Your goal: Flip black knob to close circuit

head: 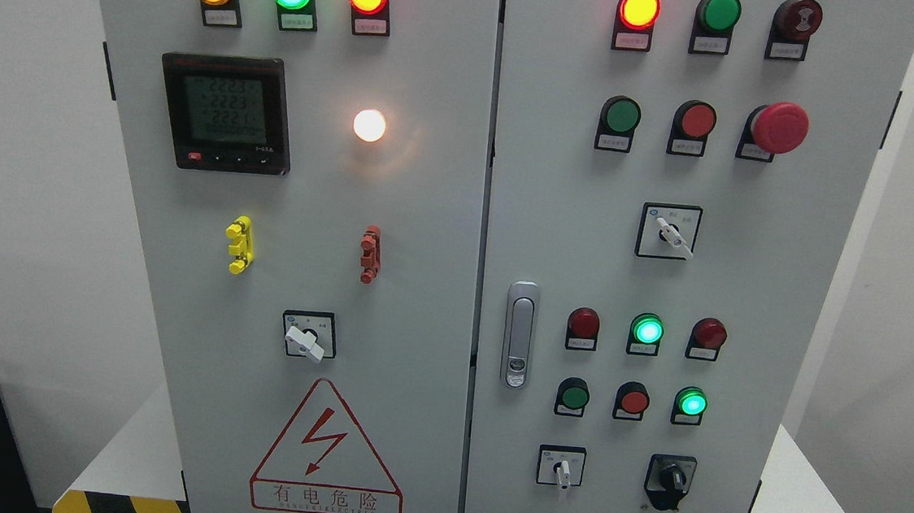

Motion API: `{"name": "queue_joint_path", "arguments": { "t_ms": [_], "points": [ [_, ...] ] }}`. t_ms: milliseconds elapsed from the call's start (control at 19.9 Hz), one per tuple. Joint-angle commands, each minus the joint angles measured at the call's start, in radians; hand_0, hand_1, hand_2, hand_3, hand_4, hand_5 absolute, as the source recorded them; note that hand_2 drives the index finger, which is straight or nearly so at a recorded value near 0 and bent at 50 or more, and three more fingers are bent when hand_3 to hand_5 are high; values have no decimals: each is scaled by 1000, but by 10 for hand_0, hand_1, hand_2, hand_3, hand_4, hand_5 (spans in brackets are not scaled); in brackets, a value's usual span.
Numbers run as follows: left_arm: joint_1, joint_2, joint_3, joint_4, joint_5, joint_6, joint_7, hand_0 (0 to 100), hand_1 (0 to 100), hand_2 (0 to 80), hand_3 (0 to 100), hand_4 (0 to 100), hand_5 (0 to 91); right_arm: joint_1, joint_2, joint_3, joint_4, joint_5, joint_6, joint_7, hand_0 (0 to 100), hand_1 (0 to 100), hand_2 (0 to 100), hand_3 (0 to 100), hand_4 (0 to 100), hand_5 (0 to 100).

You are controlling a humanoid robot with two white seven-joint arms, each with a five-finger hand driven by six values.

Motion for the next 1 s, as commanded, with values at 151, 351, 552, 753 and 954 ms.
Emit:
{"name": "queue_joint_path", "arguments": {
  "t_ms": [151, 351, 552, 753, 954],
  "points": [
    [34, 0, 11, -34, 8, 0, 0, 0, 0, 0, 50, 27, 0, 2, -11, 19, -68, 4, -20, 6, 0, 0, 0, 0, 0, 0],
    [34, 0, 11, -34, 8, 0, 0, 0, 0, 0, 49, 26, 0, 135, 51, 76, -526, -2, -42, 43, 0, 0, 0, 0, 0, 0],
    [34, 1, 11, -34, 8, 0, 0, 0, 0, 0, 49, 26, 0, 240, 60, 165, -991, -84, -62, 48, 0, 0, 7, 93, 0, 0],
    [34, 0, 11, -34, 8, 0, 0, 0, 0, 0, 48, 26, 0, 255, 61, 239, -1312, -276, -60, 45, 0, 0, 42, 133, 36, 0],
    [34, 1, 11, -34, 8, 0, 0, 0, 0, 0, 49, 26, 0, 294, 60, 223, -1534, -281, -63, 45, 0, 29, 59, 188, 117, 0]
  ]
}}
